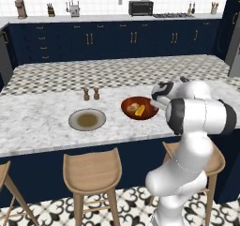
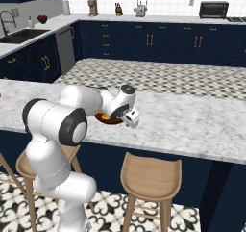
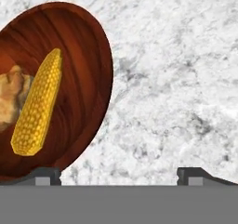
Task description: Pick the chicken drumstick and corn from their plates and place them in the bowl. Then put the bowl in the fridge.
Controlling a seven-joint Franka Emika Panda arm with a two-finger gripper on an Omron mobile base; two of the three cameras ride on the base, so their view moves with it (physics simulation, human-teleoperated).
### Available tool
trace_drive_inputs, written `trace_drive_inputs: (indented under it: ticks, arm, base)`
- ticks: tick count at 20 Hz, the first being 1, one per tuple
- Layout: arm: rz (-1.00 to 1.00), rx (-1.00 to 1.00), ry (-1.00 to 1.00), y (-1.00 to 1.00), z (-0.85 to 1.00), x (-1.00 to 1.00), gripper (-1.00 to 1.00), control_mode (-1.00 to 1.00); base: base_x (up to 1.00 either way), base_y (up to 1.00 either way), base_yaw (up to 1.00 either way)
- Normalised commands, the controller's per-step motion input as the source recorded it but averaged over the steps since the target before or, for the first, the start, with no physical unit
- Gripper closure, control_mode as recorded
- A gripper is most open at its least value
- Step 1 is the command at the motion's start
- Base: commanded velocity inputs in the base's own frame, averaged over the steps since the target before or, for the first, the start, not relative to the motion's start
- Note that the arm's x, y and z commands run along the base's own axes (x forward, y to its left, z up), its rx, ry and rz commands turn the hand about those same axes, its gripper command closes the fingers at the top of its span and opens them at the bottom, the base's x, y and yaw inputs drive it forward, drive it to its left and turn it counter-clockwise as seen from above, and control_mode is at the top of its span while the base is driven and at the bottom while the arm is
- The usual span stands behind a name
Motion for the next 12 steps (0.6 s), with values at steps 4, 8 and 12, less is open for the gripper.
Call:
trace_drive_inputs:
  ticks: [4,8,12]
  arm:
    - [0.02,0.02,0.02,0.00,0.00,0.45,-1.00,-1.00]
    - [0.01,0.00,0.00,0.12,-0.20,0.30,-1.00,-1.00]
    - [0.02,0.00,0.00,0.16,-0.43,0.23,-1.00,-1.00]
  base:
    - [0.00,0.00,0.00]
    - [0.00,0.00,0.00]
    - [0.00,0.00,0.00]
